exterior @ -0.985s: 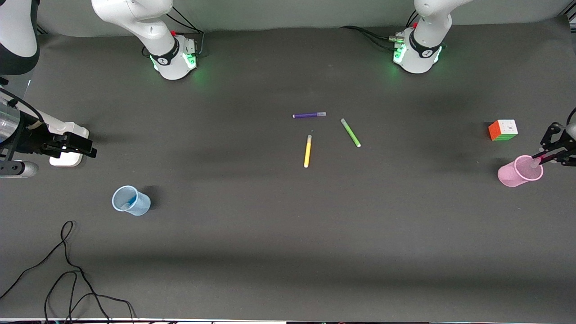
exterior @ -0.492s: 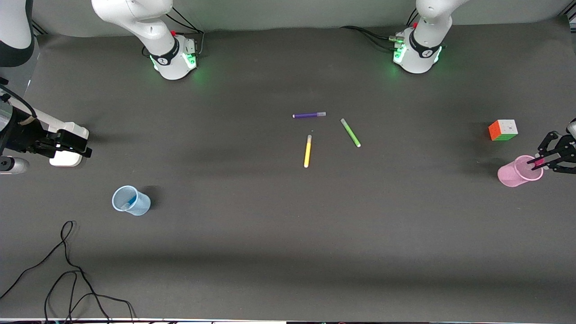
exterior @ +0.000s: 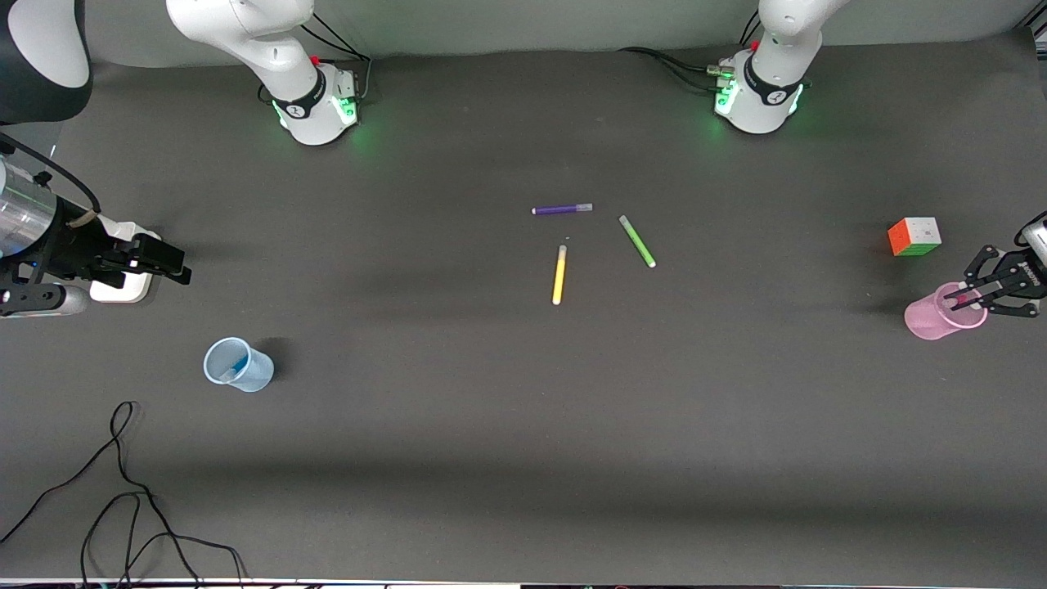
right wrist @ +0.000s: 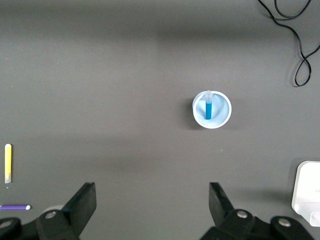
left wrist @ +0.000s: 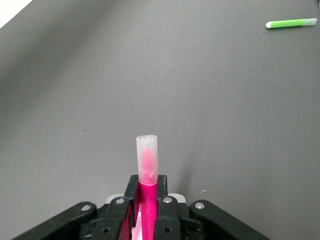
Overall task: Place pink and blue markers in matching cups
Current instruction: 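Lower the pink marker into the pink cup and open the left gripper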
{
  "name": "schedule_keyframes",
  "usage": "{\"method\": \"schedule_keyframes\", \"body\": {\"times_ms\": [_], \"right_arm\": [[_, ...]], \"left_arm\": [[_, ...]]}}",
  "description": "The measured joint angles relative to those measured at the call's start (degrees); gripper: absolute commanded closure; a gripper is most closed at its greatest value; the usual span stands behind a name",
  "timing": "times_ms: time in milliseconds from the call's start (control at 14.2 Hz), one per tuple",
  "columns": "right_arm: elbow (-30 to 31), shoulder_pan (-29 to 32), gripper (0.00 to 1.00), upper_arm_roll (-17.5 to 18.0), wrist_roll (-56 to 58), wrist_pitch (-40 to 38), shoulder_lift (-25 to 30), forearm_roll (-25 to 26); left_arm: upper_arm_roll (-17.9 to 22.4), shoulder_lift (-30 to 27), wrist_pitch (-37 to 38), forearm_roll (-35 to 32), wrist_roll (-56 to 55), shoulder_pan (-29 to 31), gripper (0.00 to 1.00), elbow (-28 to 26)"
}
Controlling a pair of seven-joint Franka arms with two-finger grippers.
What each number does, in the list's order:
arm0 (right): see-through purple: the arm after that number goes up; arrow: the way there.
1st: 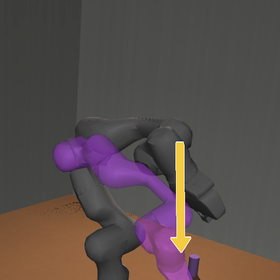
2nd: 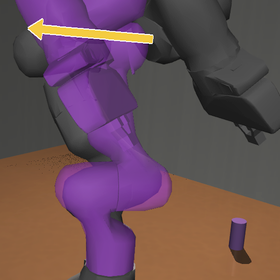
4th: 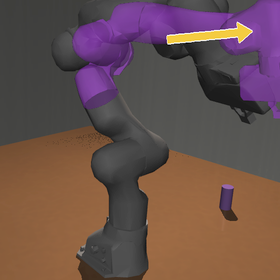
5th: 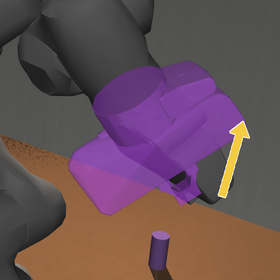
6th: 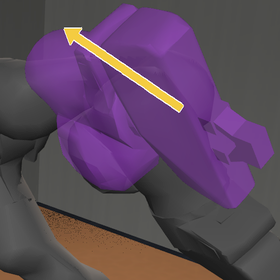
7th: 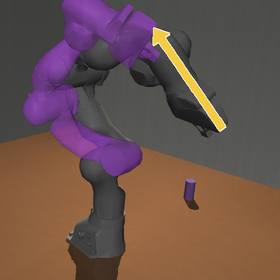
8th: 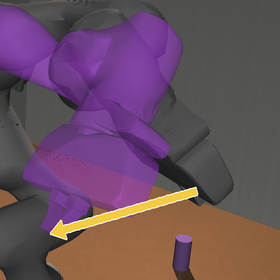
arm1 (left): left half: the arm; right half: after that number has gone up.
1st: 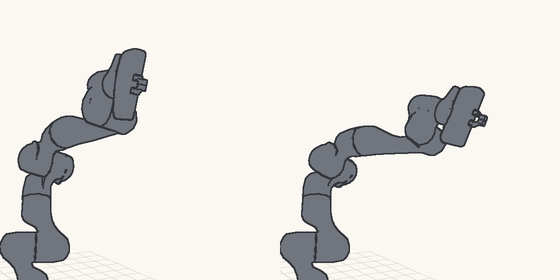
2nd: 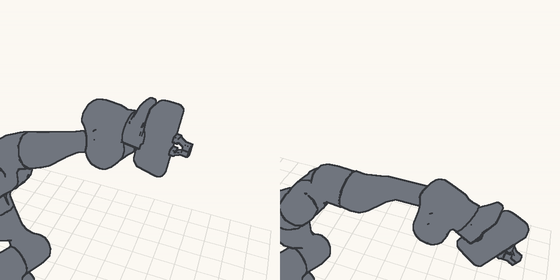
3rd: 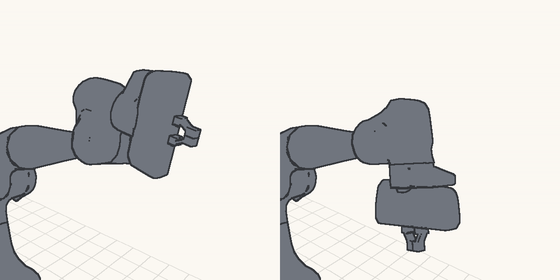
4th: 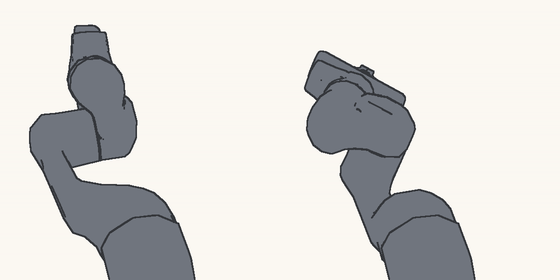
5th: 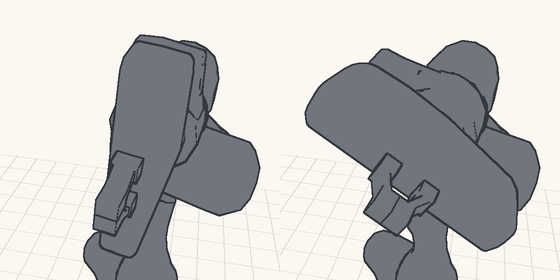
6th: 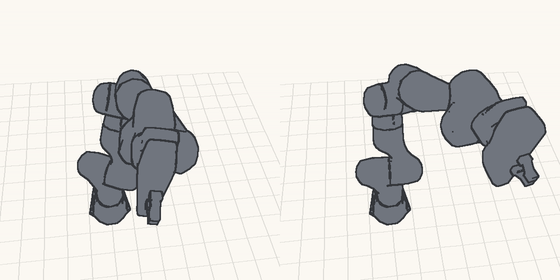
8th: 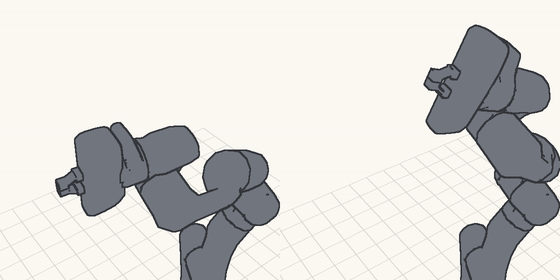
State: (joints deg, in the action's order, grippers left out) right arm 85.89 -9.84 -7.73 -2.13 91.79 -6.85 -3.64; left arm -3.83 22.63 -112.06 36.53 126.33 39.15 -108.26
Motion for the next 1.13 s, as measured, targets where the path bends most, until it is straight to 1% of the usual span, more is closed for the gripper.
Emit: {"method": "schedule_keyframes", "body": {"times_ms": [141,211,281,352,774,985,1126], "right_arm": [[0.19,0.03,0.00,-0.01,0.00,0.02,0.00,0.00],[0.32,0.04,0.00,-0.01,0.00,0.05,0.00,0.00],[0.35,0.05,0.00,-0.02,0.00,0.08,-0.01,0.00],[0.36,0.07,0.00,-0.03,0.00,0.09,-0.02,0.02],[0.40,0.13,0.00,-0.04,0.00,0.16,-0.10,0.20],[0.41,0.05,0.00,-0.04,0.00,0.18,-0.12,0.21],[0.42,-0.16,0.00,0.00,0.00,0.19,-0.14,0.21]], "left_arm": [[-0.05,1.94,2.18,1.62,1.19,0.43,1.00,1.64],[-0.06,2.59,2.55,1.98,1.44,0.54,0.61,2.16],[-0.08,2.96,2.75,2.13,1.57,0.67,0.14,2.52],[-0.08,3.13,2.92,2.19,1.68,0.81,0.01,2.72],[-0.25,3.14,3.40,2.34,1.81,1.03,0.01,3.19],[-0.60,3.00,3.40,2.54,1.58,1.03,0.01,4.29],[-1.23,2.17,3.47,2.52,-2.54,0.79,0.01,5.84]]}}
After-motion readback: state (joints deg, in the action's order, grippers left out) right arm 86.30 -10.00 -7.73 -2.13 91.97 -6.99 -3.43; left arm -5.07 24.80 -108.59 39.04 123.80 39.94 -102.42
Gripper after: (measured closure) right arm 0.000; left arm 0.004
